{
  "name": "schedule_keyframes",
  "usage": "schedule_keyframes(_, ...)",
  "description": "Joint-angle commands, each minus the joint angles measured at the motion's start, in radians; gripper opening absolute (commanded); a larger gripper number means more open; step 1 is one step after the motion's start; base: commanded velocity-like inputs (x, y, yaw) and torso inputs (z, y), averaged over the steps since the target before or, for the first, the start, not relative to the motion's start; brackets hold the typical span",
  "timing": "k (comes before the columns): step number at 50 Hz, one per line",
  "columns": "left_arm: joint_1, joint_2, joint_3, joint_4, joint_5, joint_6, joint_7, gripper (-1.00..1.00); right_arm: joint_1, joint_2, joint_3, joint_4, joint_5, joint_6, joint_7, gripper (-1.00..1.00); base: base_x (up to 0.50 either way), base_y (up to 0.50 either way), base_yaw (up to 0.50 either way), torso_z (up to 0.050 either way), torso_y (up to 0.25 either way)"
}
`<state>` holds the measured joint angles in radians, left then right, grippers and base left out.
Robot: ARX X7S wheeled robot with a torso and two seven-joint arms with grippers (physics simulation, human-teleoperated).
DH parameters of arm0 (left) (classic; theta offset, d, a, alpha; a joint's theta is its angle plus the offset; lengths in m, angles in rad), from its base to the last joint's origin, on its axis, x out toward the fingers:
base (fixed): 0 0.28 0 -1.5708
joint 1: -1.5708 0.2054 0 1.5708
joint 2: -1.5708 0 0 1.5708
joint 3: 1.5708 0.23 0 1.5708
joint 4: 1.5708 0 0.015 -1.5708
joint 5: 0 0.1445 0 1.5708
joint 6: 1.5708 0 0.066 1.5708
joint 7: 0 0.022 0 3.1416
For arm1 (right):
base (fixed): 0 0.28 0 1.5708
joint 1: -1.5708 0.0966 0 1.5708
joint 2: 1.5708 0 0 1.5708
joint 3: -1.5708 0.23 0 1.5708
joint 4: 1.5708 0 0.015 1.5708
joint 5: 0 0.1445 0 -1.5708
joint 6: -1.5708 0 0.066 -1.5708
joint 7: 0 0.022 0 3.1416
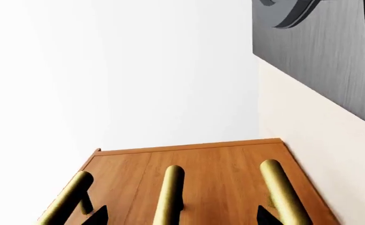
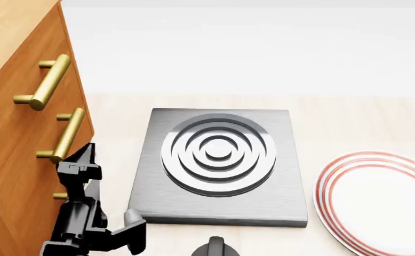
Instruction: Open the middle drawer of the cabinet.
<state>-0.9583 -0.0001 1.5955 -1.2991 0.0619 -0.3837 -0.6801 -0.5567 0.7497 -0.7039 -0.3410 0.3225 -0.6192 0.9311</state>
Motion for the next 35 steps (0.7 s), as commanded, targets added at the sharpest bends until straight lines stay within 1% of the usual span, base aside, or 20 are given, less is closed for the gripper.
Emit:
schedule_keyframes(1,-0.002,0.000,0.009,-0.010,-0.022,-0.017,-0.008,1.00,0.003,0.001,-0.001,0.002,0.002,0.001,0.001,1.00,0.00,0.00,0.00,0.000,0.000)
schedule_keyframes(10,-0.006,0.000,0.015,-0.010,-0.033,-0.034,-0.030,1.00,0.006,0.000,-0.005,0.001,0.002,0.006,0.000,1.00,0.00,0.00,0.00,0.000,0.000)
schedule_keyframes(35,0.002,-0.009,0.033,-0.010,-0.061,-0.056,-0.033,1.00,0.012,-0.001,-0.011,0.010,0.005,0.010,-0.001,1.00,0.00,0.00,0.00,0.000,0.000)
